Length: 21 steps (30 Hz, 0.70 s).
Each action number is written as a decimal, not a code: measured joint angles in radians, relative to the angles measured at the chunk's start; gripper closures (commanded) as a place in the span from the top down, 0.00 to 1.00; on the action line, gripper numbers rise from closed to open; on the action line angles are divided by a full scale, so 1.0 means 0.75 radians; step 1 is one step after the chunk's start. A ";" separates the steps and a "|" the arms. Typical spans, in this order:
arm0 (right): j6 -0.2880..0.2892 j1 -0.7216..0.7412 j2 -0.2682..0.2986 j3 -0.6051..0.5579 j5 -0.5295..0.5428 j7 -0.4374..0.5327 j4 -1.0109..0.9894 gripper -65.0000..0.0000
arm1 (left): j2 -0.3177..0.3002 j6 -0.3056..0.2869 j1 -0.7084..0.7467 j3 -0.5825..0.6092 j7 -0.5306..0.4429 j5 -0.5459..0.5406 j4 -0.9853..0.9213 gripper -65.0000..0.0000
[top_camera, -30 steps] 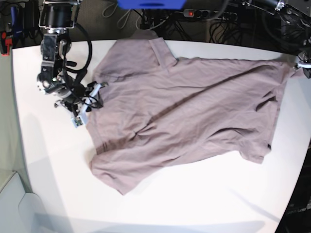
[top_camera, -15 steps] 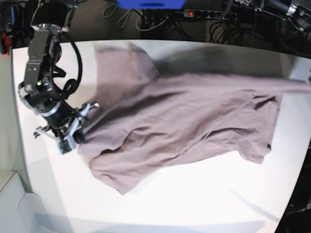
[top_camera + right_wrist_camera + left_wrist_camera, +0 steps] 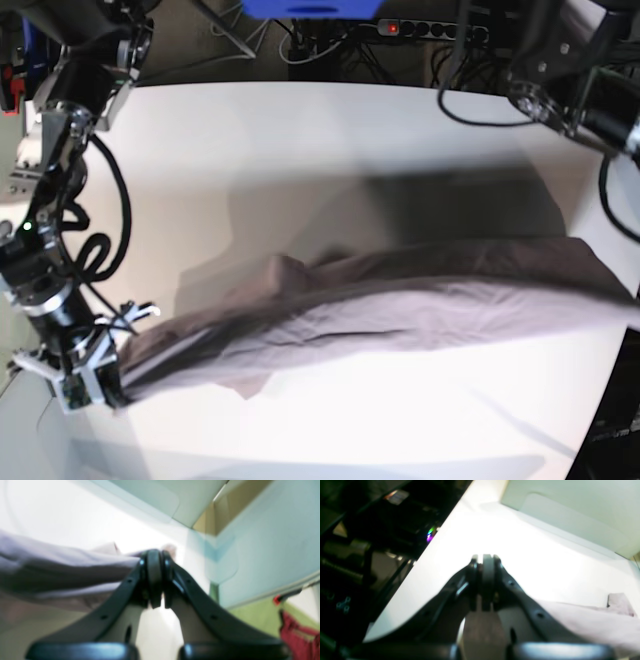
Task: Layout the t-shirt on the table in an organized manner, then fold the t-shirt properly
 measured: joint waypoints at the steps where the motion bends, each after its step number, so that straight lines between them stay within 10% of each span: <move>1: 0.004 0.033 0.013 -0.006 0.003 0.000 -0.002 0.00 | 0.002 -0.004 -0.060 0.038 -0.001 0.041 -0.037 0.00; 21: 0.010 0.845 0.142 -0.048 0.001 0.050 -0.559 0.00 | -0.003 0.006 -1.012 0.489 -0.338 0.336 -0.832 0.00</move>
